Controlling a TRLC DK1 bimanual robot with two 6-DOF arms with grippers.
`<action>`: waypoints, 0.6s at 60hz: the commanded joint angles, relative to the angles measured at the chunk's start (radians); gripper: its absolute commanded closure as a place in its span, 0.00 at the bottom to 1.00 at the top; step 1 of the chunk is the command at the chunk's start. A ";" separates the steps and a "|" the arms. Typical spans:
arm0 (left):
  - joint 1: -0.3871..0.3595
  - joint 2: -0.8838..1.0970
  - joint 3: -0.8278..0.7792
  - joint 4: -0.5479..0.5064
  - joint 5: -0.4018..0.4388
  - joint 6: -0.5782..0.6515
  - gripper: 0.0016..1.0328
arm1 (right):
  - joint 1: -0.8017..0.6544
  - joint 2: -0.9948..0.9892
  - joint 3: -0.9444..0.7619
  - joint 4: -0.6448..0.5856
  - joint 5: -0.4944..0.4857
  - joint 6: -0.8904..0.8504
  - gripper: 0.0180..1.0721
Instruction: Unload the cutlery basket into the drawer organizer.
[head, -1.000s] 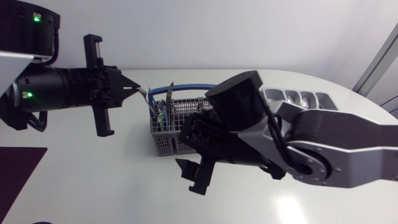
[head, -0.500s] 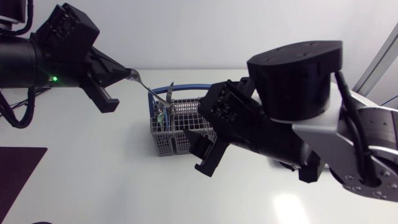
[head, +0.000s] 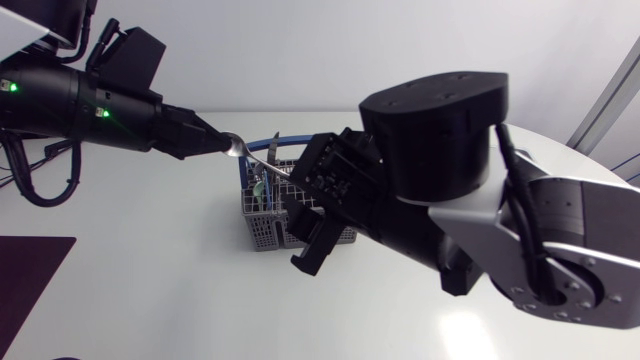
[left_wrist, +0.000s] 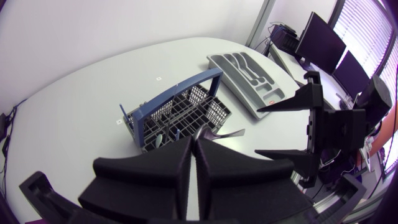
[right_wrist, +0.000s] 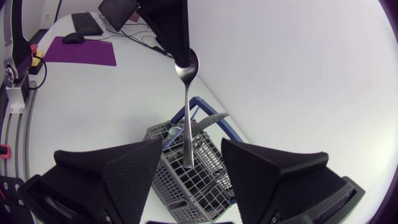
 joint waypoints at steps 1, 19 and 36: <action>-0.014 0.016 0.028 -0.012 0.018 -0.047 0.97 | 0.015 0.036 0.039 0.022 0.019 -0.033 0.44; -0.046 0.021 0.023 -0.035 0.018 -0.070 0.97 | 0.026 0.108 0.081 0.052 0.047 -0.075 0.58; -0.064 0.042 0.013 -0.032 0.018 -0.086 0.97 | 0.037 0.141 0.099 0.066 0.053 -0.096 0.74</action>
